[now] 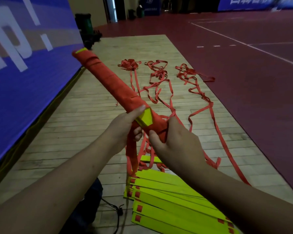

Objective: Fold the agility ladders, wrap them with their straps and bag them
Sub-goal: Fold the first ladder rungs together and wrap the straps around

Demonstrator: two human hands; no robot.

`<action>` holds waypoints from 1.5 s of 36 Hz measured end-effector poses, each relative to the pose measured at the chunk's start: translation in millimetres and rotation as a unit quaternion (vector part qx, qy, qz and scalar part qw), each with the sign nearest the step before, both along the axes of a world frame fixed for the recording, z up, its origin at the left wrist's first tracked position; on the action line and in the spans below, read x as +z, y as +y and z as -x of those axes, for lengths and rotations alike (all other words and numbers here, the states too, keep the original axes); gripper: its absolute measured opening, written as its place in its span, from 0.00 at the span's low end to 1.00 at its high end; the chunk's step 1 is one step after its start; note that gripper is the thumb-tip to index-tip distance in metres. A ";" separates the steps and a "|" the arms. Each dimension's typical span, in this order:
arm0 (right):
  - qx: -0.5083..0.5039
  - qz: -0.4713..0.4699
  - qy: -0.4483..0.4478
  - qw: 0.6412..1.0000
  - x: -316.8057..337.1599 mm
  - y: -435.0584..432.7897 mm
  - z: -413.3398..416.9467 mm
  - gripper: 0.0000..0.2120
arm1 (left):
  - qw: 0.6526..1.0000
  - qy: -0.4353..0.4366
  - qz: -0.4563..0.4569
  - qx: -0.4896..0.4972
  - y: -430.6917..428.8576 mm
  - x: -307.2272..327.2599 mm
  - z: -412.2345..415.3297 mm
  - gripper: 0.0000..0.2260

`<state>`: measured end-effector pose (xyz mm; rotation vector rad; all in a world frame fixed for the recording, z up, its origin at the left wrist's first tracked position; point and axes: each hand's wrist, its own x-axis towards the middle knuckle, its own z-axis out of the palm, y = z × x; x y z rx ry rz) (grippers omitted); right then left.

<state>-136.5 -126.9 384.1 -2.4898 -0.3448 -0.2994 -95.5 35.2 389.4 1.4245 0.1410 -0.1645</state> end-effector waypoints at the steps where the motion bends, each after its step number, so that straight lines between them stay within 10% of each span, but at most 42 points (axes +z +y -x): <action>1: 0.011 -0.018 0.014 1.000 -1.5 1.6 -0.2 0.17 | 1.000 -0.010 0.011 0.000 2.8 -1.2 -0.2 0.18; 6: 0.058 -0.209 0.166 0.962 5.0 -5.7 -10.7 0.20 | 0.994 -0.059 0.022 -0.091 20.9 0.8 2.0 0.20; 12: 0.165 -0.402 0.531 0.728 8.3 -22.7 -21.5 0.31 | 0.982 -0.090 0.035 -0.160 23.8 -0.4 4.7 0.34; 15: 0.209 -0.390 0.570 0.692 2.4 -20.3 -24.6 0.32 | 0.983 -0.066 0.012 -0.168 25.4 -3.6 4.2 0.33; 17: 0.201 -0.388 0.549 0.712 8.6 -22.4 -19.1 0.23 | 0.985 -0.026 -0.005 -0.173 24.5 -3.2 3.4 0.30; 23: 0.101 -0.169 0.295 0.935 10.2 -14.3 -12.1 0.17 | 0.979 0.090 -0.100 -0.151 9.7 -1.7 6.6 0.28; 27: 0.103 -0.013 0.177 0.979 1.3 -6.7 -8.3 0.17 | 0.988 0.081 -0.110 -0.078 -7.3 -5.0 7.1 0.29; 37: 0.096 -0.001 0.119 0.988 6.3 -7.1 -5.4 0.10 | 0.992 0.071 -0.079 0.075 -11.6 -2.7 -0.7 0.06; 46: 0.096 -0.094 0.101 0.986 25.7 -29.5 -25.4 0.10 | 0.992 0.072 0.071 -0.069 -8.0 1.3 3.3 0.14; 54: 0.122 -0.255 0.370 0.885 10.3 -51.5 -34.9 0.25 | 0.984 0.011 0.050 -0.173 1.6 -3.1 8.6 0.12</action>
